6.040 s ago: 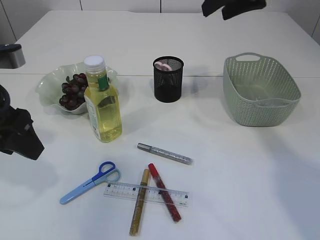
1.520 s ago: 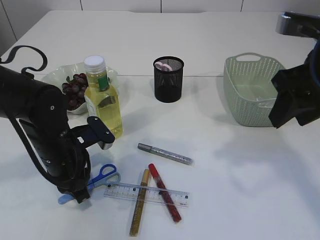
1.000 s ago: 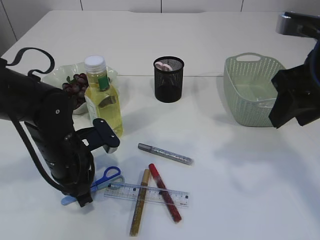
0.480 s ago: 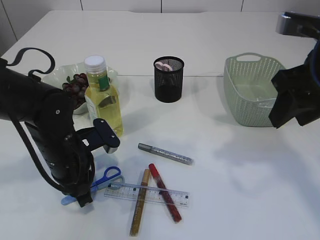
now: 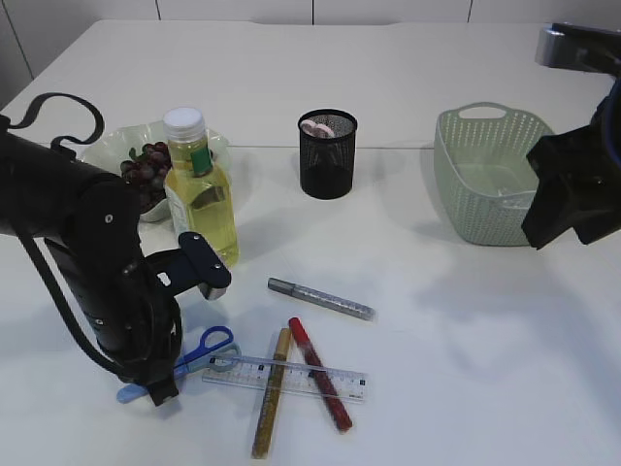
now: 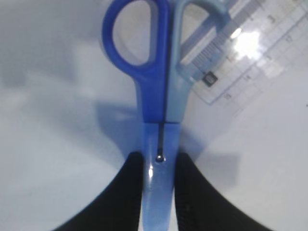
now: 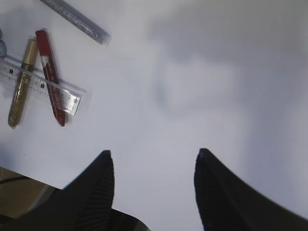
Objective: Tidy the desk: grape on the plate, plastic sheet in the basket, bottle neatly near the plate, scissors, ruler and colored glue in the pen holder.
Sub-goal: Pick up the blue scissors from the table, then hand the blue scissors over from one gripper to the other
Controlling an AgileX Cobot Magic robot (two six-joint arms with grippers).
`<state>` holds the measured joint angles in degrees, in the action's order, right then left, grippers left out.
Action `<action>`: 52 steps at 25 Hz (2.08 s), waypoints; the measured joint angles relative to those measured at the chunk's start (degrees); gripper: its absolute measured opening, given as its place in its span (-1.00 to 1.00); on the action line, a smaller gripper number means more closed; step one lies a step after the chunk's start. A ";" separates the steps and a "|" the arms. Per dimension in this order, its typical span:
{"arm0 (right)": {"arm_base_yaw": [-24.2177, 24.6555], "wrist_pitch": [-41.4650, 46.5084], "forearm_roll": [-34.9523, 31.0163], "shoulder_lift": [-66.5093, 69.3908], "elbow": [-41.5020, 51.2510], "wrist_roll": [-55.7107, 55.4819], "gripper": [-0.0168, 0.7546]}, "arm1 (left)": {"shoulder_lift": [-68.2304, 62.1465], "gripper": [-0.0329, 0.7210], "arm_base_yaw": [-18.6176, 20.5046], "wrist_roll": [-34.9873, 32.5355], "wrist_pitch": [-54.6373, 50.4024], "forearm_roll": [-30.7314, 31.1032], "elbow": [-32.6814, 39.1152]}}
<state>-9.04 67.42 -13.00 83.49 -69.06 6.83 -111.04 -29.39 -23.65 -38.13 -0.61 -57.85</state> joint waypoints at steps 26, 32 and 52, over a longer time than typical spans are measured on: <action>0.00 0.00 -0.39 0.00 0.00 0.17 0.15 | 10.53 -0.56 0.00 0.33 -2.95 0.61 0.23; 0.00 0.00 -3.07 0.00 0.00 0.72 0.15 | 14.43 -0.56 0.00 0.41 -4.22 0.27 -1.80; 0.00 -7.63 -32.32 3.85 0.00 17.19 0.15 | 15.50 -0.56 -1.81 0.46 -8.77 -5.93 -12.39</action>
<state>-9.04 59.79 -45.32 87.34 -69.06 24.01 -95.54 -31.20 -23.19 -46.90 -6.54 -70.24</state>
